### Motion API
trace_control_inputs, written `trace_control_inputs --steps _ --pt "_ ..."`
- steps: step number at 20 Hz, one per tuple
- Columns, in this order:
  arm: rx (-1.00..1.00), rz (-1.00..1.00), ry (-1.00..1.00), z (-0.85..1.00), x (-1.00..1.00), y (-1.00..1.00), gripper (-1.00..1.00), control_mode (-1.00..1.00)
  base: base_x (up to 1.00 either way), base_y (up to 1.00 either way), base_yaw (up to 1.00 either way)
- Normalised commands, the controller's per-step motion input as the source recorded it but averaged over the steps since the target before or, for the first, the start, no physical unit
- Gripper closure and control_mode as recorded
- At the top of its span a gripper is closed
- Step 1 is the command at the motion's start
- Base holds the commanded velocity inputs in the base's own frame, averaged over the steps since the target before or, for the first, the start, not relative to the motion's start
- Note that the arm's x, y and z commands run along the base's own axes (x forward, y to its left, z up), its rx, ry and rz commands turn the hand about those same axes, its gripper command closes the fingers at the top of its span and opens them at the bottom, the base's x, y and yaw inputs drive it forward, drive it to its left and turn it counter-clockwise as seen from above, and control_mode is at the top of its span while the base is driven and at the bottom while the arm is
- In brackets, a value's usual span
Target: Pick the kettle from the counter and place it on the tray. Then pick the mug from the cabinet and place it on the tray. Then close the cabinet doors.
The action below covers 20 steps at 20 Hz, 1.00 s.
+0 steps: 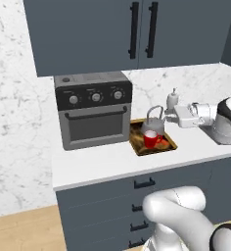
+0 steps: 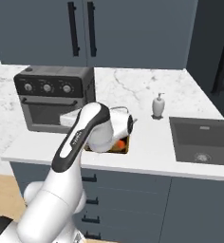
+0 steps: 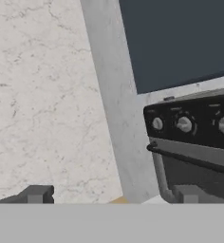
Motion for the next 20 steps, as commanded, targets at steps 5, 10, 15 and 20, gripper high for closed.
trace_control_inputs --steps 5,10,15,20 --pt "0.00 0.00 0.00 0.00 0.00 0.00 -1.00 1.00 -0.79 -0.25 -0.09" --pt "0.00 0.00 0.00 0.00 0.00 0.00 -1.00 1.00 -0.06 -0.83 -0.23" --pt "0.00 0.00 0.00 0.00 0.00 0.00 -1.00 1.00 0.11 -1.00 -0.15" --pt "0.00 0.00 0.00 0.00 0.00 0.00 -1.00 1.00 0.04 -1.00 -0.06"
